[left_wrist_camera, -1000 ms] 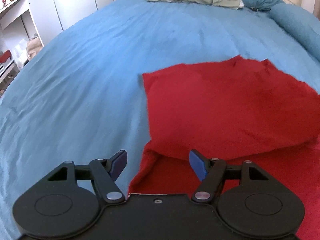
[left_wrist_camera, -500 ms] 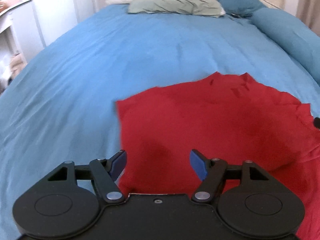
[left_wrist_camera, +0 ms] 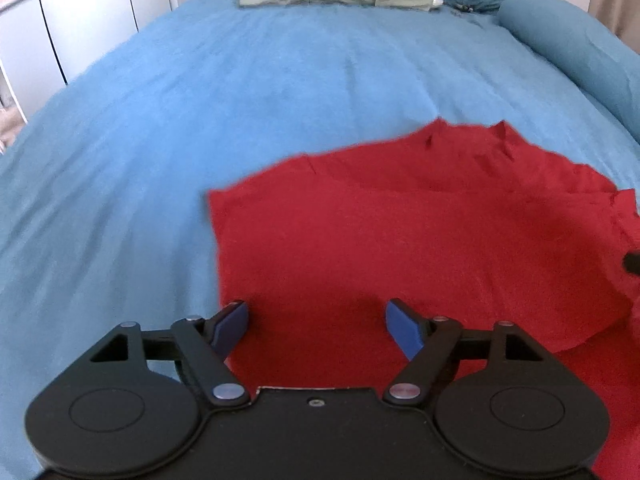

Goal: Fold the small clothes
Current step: 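Fold the hem up toward the collar with the right tool and release, then grasp the folded edge of the sweater with the left tool while the right tool grasps it too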

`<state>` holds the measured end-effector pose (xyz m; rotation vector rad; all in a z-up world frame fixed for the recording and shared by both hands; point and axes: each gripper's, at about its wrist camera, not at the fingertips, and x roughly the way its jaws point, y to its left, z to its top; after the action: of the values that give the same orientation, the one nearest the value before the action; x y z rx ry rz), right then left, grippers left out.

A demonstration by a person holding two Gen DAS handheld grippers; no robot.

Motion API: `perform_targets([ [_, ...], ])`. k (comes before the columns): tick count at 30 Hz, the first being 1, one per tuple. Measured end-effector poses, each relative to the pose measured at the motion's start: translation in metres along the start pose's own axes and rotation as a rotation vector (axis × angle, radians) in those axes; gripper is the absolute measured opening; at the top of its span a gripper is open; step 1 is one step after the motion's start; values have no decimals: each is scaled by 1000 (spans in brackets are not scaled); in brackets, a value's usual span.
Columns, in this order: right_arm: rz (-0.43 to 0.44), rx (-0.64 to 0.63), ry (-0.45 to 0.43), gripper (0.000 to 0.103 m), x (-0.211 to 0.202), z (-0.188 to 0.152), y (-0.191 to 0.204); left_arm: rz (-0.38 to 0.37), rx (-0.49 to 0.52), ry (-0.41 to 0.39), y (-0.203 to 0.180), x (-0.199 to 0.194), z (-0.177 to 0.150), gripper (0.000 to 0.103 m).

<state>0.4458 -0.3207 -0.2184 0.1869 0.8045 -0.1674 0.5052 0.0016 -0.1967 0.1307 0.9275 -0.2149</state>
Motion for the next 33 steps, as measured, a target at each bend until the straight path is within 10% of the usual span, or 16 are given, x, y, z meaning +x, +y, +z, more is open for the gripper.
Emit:
perform_targets([
  [11, 143, -96, -129, 103, -144, 37, -27, -23, 49, -122, 29, -161, -22, 103],
  [20, 130, -135, 32, 103, -255, -10, -40, -93, -8, 90, 32, -220, -104, 103],
  [33, 12, -30, 364, 101, -255, -156, -57, -88, -56, 377, 21, -192, -228, 61],
])
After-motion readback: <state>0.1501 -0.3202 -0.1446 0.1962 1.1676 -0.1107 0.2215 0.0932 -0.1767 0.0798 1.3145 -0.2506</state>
